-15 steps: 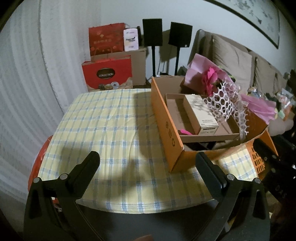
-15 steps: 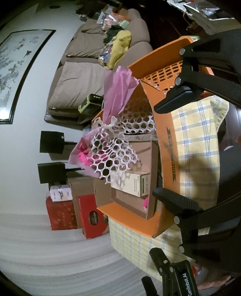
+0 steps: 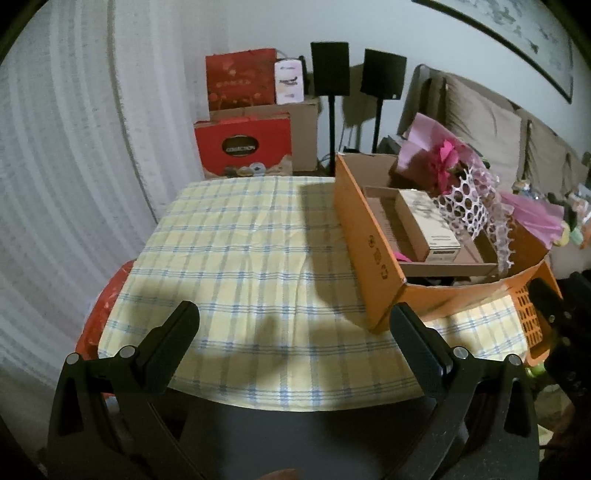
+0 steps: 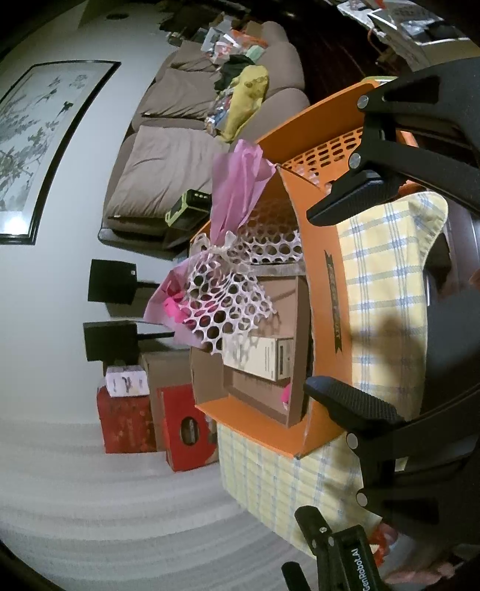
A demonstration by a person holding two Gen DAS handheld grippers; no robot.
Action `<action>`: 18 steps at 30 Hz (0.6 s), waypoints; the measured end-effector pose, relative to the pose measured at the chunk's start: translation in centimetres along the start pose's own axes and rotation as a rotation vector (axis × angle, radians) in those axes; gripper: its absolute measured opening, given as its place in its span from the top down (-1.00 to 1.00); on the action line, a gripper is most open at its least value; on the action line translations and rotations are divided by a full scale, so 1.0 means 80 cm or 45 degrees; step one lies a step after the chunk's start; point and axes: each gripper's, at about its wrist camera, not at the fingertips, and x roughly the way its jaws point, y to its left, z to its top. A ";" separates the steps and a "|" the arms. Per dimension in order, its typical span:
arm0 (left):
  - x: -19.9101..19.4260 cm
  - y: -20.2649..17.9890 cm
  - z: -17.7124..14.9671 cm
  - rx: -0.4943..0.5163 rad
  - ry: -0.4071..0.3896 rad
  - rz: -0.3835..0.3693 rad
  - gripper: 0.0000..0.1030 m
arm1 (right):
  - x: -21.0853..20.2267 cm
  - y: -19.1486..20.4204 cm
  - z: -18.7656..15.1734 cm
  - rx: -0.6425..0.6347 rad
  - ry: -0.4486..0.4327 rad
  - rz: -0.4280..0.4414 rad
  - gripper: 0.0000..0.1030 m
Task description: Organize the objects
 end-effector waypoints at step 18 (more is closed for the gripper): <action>-0.015 0.022 -0.007 -0.036 -0.011 0.005 -1.00 | -0.009 0.021 0.000 -0.011 -0.011 0.045 -0.99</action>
